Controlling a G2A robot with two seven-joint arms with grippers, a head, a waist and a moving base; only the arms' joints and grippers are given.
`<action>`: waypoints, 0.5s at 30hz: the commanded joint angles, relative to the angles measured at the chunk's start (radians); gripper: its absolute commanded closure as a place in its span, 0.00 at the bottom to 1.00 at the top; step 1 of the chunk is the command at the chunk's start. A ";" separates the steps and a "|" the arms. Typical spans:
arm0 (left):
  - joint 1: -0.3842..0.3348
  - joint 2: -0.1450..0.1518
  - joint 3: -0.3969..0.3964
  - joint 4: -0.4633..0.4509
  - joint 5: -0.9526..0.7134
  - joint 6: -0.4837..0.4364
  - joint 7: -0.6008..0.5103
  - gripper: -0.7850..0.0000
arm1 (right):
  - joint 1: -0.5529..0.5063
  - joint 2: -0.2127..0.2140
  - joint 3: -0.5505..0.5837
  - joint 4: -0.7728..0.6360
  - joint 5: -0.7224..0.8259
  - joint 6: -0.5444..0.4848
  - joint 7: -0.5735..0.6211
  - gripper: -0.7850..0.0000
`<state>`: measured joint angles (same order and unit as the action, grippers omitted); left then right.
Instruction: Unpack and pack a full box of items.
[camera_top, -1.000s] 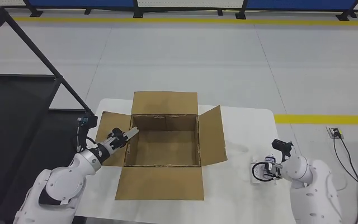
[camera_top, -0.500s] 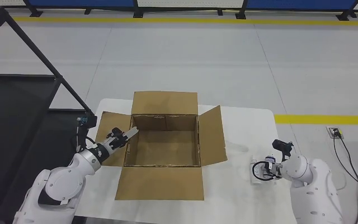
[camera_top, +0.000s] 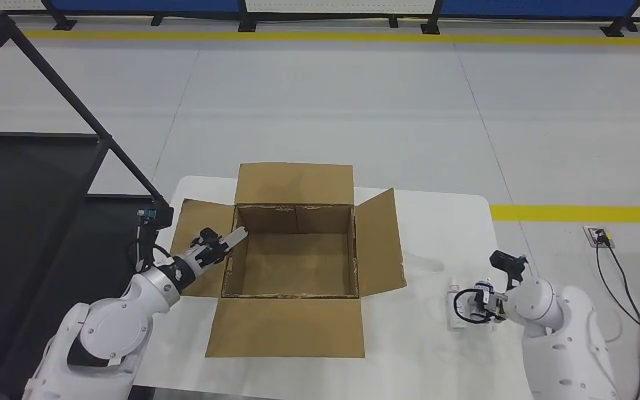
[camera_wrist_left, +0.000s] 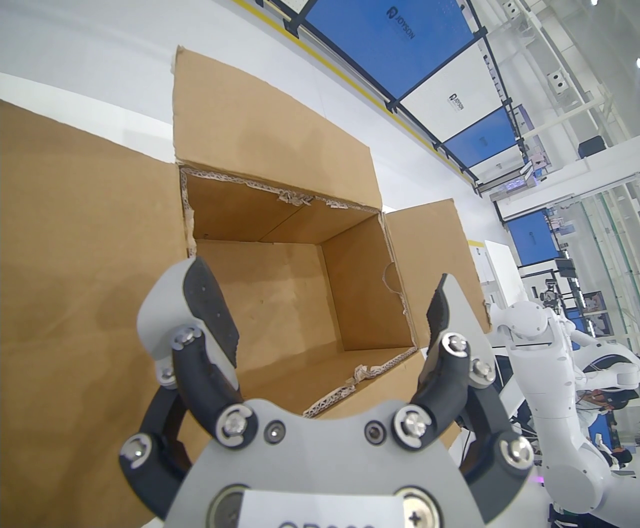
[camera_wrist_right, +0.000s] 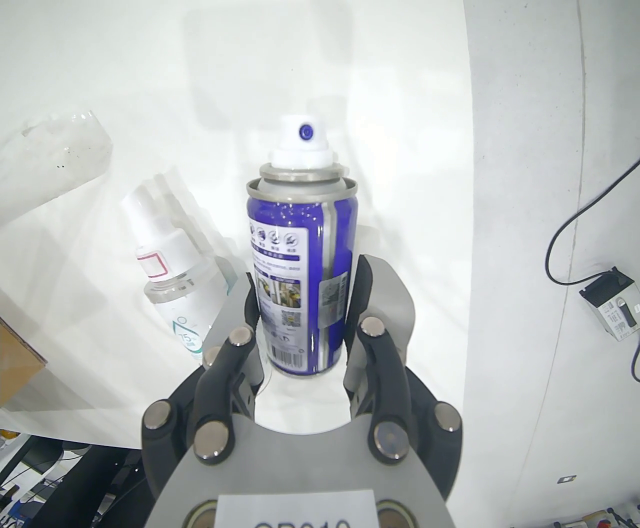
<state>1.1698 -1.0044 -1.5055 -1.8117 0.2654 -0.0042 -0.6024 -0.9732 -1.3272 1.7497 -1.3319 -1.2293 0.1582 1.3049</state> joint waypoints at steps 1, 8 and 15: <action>0.002 0.000 0.000 -0.001 -0.001 0.001 0.000 0.00 | -0.002 0.002 0.000 0.001 0.006 0.001 -0.003 0.43; 0.009 0.000 -0.002 -0.004 0.001 -0.002 0.002 0.00 | -0.016 0.008 0.004 -0.007 0.038 0.006 -0.026 0.41; 0.017 -0.001 -0.004 -0.019 0.001 -0.007 0.004 0.00 | -0.079 0.012 0.049 -0.104 0.144 0.036 -0.105 0.19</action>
<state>1.1862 -1.0051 -1.5083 -1.8272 0.2667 -0.0090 -0.5988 -1.0395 -1.3150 1.7896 -1.4148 -1.1110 0.1938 1.2120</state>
